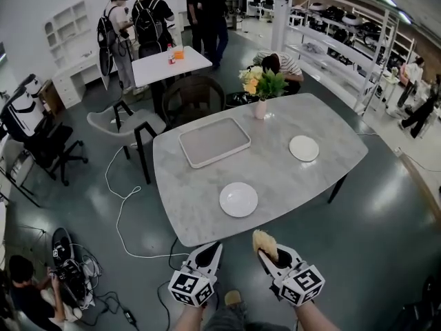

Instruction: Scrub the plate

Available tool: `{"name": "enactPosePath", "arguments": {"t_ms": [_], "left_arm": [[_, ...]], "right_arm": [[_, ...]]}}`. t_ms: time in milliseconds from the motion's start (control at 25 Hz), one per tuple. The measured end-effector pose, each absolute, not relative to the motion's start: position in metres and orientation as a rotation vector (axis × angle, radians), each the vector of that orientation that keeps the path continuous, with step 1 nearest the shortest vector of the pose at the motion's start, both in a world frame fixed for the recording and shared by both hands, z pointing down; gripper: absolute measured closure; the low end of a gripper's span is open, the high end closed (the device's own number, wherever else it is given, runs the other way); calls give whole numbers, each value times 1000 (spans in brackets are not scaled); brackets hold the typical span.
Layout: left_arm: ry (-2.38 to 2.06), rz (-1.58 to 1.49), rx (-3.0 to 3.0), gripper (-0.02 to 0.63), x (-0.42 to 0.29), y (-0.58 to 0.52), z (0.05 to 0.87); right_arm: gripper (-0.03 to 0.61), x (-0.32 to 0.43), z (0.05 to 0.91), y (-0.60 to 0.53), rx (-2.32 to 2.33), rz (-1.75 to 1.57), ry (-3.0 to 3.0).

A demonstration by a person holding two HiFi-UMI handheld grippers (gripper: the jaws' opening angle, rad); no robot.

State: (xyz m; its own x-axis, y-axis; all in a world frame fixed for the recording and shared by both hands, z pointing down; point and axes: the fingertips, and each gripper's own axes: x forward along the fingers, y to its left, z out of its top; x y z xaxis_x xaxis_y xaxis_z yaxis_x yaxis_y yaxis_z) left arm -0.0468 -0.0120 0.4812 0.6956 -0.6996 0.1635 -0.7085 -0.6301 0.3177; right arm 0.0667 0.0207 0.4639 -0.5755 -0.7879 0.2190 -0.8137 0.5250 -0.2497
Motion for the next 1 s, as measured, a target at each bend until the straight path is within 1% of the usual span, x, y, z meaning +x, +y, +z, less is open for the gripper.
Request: {"name": "enactPosePath", "arguments": {"t_ms": [360, 640, 880, 1000], "left_arm": [[-1054, 67, 2547, 603, -41, -48, 498], [-1055, 111, 2538, 601, -32, -68, 508], [-1074, 221, 2532, 601, -28, -97, 526], [-1081, 342, 2549, 601, -24, -114, 541]], "right_arm": [[499, 73, 474, -18, 1434, 530, -2649], [499, 73, 485, -43, 1370, 546, -2650], [497, 64, 499, -80, 1261, 572, -2665], [499, 63, 506, -100, 1221, 580, -2659]]}}
